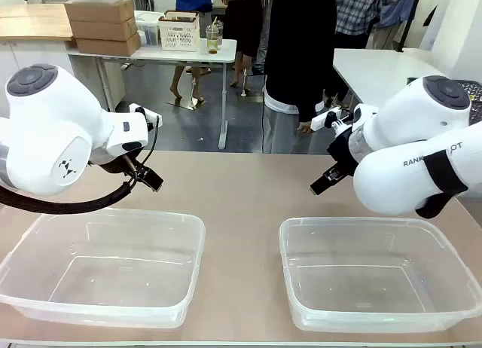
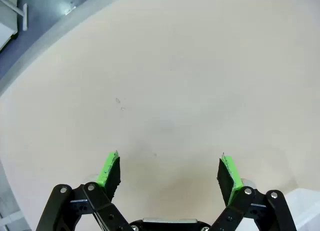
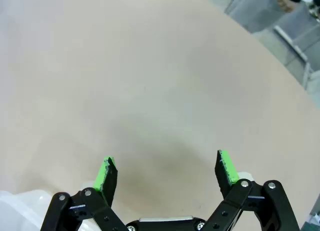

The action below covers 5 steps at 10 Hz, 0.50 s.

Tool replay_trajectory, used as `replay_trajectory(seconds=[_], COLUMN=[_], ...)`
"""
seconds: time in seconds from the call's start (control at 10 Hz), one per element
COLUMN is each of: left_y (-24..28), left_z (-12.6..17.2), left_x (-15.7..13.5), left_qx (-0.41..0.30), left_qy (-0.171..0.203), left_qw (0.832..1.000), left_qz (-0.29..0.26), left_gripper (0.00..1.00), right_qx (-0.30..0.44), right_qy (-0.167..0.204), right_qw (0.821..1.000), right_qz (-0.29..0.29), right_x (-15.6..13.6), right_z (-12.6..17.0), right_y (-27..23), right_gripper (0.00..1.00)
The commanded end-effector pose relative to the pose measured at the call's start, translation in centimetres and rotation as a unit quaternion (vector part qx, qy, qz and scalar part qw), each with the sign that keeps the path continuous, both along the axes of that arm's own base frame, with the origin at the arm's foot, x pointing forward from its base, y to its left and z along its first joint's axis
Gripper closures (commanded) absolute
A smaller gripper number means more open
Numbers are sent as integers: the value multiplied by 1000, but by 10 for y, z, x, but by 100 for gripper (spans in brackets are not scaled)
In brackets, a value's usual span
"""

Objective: Sort the waste into each basket.
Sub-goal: Pick up the Organizing box on the left side of the table and lift it.

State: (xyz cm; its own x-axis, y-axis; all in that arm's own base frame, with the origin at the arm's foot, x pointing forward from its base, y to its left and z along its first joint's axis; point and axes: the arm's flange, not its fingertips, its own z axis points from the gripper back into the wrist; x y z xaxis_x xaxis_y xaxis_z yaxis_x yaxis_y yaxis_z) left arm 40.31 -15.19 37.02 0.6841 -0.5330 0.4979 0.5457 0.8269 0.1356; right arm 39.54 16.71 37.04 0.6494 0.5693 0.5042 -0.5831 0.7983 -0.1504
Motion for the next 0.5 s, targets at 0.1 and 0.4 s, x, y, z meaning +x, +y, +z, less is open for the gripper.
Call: replay_trajectory(seconds=[0.1,0.4], left_y=[0,0], left_z=[0,0], left_x=[0,0], left_qx=[0,0], left_qy=[0,0], left_qw=[1000,1000], left_qz=[0,0], left_gripper=[0,0], right_qx=[0,0], right_qy=[0,0], right_qw=[1000,1000], right_qz=[0,0], right_x=[0,0], right_z=[0,0], right_y=[0,0], right_gripper=[0,0])
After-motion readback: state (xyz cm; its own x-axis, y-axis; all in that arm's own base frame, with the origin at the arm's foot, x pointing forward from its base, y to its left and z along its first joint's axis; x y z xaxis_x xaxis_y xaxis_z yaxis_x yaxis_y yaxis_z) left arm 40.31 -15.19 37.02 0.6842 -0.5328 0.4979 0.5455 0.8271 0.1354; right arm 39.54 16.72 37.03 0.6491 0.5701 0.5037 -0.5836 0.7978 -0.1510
